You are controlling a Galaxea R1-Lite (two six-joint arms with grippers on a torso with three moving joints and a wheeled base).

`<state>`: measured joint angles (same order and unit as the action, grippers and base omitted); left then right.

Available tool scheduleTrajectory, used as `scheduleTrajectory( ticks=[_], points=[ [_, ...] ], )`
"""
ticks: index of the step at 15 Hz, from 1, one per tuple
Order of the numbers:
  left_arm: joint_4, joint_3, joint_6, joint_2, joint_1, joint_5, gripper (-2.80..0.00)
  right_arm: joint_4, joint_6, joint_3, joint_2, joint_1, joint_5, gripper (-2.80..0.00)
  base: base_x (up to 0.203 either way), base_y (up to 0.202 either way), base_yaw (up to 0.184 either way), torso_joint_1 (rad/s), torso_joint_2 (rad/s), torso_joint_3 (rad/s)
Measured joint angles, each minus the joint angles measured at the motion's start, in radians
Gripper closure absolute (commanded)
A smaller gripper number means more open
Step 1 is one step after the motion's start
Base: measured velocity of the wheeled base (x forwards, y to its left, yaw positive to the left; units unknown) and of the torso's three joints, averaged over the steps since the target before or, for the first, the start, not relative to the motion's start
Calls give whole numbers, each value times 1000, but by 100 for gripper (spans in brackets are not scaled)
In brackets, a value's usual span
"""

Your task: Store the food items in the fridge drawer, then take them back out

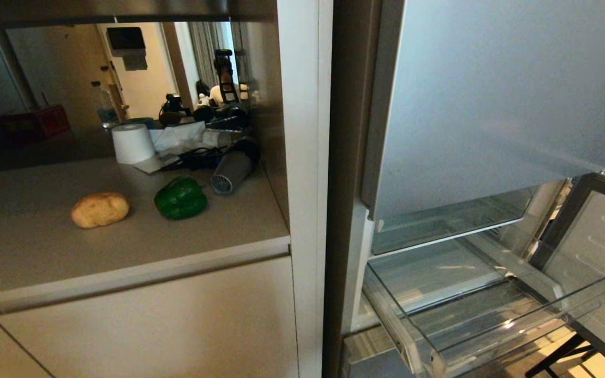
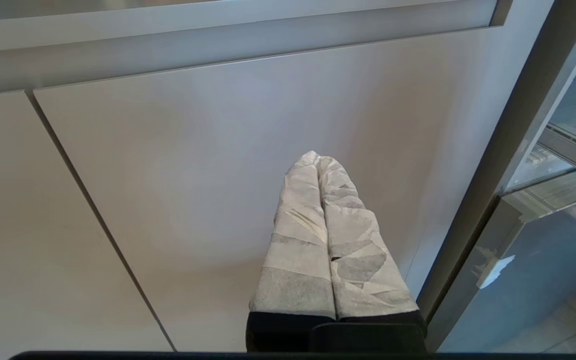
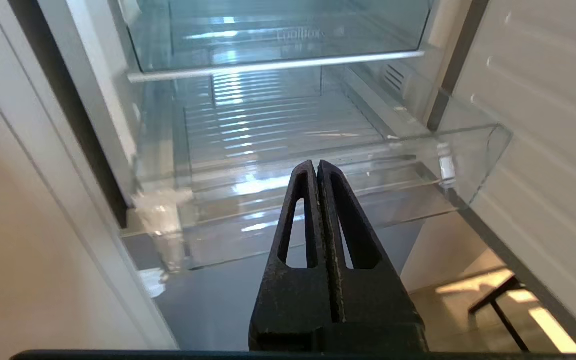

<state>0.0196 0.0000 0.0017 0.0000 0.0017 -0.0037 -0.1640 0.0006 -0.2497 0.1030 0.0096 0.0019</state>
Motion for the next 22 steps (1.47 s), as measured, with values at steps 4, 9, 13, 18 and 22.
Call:
scheduleTrajectory(
  ticks=[4,9,13,18,22],
  points=[
    [0,0,0,0,0,0,0,-128,19,-239,363,3,42,0,0,0,0,0,0,0],
    [0,0,0,0,0,0,0,-147,13,-409,867,4,134,0,0,0,0,0,0,0],
    [0,0,0,0,0,0,0,-78,-6,-458,1178,5,161,0,0,0,0,0,0,0],
    [0,0,0,0,0,0,0,95,-10,-460,1447,5,204,0,0,0,0,0,0,0],
    [0,0,0,0,0,0,0,110,-11,-452,1524,5,205,0,0,0,0,0,0,0]
  ],
)
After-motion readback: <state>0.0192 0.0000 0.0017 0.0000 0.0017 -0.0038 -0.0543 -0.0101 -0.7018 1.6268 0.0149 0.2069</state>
